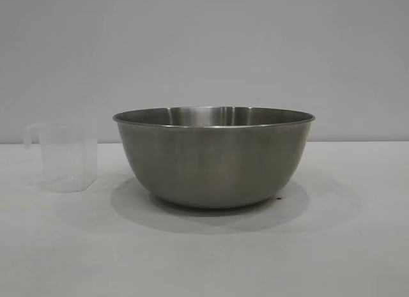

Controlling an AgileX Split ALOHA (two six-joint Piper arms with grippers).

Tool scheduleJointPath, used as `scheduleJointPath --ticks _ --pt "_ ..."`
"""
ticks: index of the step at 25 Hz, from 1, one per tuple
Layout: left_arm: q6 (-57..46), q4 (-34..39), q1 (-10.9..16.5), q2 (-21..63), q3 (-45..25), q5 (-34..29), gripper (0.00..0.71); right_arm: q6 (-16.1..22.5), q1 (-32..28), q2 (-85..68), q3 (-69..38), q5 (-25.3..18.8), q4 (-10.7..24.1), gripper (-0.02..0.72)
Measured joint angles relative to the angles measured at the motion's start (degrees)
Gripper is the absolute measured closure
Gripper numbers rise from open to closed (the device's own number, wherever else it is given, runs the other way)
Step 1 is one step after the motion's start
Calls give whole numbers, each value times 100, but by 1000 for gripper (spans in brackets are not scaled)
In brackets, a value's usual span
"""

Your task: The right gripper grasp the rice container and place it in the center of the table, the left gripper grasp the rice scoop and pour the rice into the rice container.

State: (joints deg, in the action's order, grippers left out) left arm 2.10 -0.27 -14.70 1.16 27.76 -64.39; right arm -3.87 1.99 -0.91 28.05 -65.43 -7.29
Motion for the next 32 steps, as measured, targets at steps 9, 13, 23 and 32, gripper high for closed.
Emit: scheduleJointPath --ticks 9,13,23,32 --pt "0 0 42 0 0 13 221 0 0 0 0 0 0 265" --pt "0 0 599 0 0 13 221 0 0 0 0 0 0 265" --pt "0 1 1930 0 0 13 221 0 142 0 0 0 0 265" --pt "0 1 1930 0 0 13 221 0 296 0 0 0 0 265"
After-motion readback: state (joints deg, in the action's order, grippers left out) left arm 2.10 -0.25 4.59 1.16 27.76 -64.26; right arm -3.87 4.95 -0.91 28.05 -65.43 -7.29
